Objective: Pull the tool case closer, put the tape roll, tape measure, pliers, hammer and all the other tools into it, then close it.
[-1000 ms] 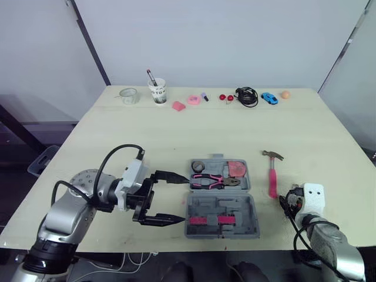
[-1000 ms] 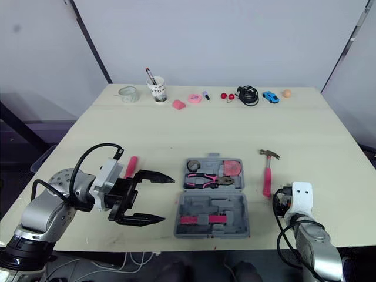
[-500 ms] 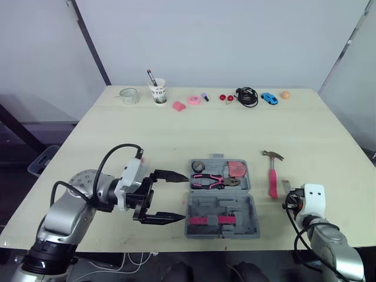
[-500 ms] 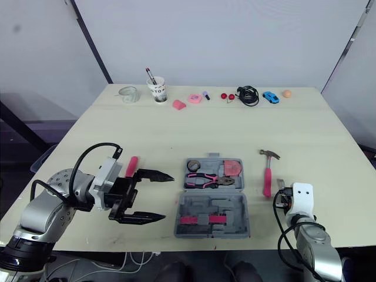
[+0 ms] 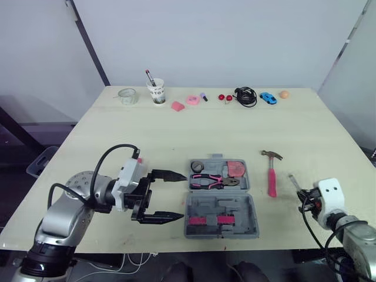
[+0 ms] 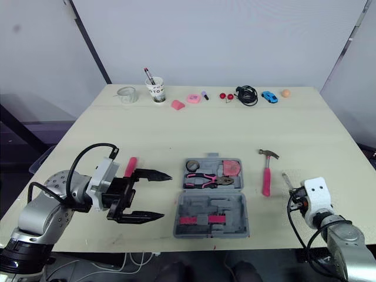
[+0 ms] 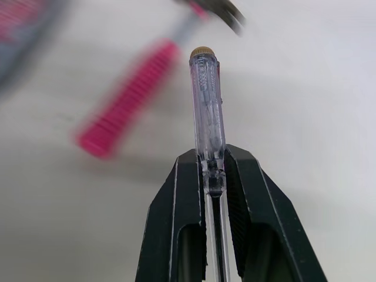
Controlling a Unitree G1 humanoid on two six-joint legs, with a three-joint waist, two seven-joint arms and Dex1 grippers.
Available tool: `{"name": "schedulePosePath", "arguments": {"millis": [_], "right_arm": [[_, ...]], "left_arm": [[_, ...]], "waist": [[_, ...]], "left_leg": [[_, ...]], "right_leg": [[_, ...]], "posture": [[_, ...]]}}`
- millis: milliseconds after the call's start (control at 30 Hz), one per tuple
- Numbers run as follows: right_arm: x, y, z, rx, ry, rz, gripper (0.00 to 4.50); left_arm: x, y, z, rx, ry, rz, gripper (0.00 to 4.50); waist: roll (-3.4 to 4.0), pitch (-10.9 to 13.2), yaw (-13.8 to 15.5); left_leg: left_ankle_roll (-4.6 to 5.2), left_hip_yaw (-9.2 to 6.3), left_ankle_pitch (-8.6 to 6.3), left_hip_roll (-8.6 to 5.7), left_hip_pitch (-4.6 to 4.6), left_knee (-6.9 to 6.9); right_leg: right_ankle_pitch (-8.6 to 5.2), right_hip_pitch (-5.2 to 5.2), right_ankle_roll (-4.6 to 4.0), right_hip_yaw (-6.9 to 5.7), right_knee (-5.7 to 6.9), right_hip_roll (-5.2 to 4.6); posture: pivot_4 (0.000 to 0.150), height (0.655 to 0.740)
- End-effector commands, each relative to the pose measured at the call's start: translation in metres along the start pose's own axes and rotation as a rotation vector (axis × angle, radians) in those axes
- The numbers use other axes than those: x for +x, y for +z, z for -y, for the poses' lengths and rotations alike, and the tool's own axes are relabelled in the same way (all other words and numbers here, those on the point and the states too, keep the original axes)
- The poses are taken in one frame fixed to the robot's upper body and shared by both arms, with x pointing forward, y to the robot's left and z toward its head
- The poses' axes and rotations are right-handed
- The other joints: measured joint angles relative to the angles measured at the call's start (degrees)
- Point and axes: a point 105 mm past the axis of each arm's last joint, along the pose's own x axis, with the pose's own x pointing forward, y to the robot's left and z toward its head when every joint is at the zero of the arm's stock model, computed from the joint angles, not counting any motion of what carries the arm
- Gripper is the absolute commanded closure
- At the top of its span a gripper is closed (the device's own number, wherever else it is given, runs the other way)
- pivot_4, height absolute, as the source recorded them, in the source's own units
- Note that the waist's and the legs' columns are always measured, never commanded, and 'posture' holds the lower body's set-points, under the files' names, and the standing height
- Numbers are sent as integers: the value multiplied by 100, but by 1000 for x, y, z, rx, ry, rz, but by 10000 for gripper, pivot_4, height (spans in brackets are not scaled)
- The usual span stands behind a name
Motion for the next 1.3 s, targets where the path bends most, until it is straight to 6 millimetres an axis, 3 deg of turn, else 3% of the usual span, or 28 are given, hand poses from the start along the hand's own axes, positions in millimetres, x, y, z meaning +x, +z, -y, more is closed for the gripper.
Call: {"name": "schedulePosePath", "arguments": {"millis": [33, 233, 500, 800, 1300], "right_arm": [[-5, 21, -22, -124, 193, 53, 44307], [-4, 39, -62, -285, 477, 46, 44307], [8, 53, -99, -424, 672, 23, 44307], [32, 77, -140, -625, 785, -49, 44307], [60, 70, -178, -841, 795, -182, 44307]], "left_arm": [[-7, 5, -2, 29, 23, 16, 0], [-15, -4, -1, 10, 39, -16, 0], [-30, -15, -2, -12, 94, -61, 0], [-50, -26, -6, -34, 152, -100, 0], [-65, -35, -10, -53, 165, -156, 0]], "waist": [[0, 0, 6], [-3, 1, 1], [-10, 2, 18], [-11, 4, 4], [-18, 2, 7]], "left_leg": [[0, 3, 0, -1, 0, 1], [0, 0, 0, 0, 0, 2], [0, -2, 0, 0, -1, 3], [0, 0, 0, 4, -4, 3], [0, 8, 0, 4, -18, 3]], "right_leg": [[0, 0, -1, 2, 0, -1], [-1, 0, -2, 0, -1, 0], [-2, 0, -4, -4, -1, -1], [-2, -9, -7, -7, 1, -1], [-1, -25, -6, -11, 6, -5]], "posture": [[1500, 7400], [1500, 7400], [1500, 7400], [1500, 7400], [1500, 7400]]}}
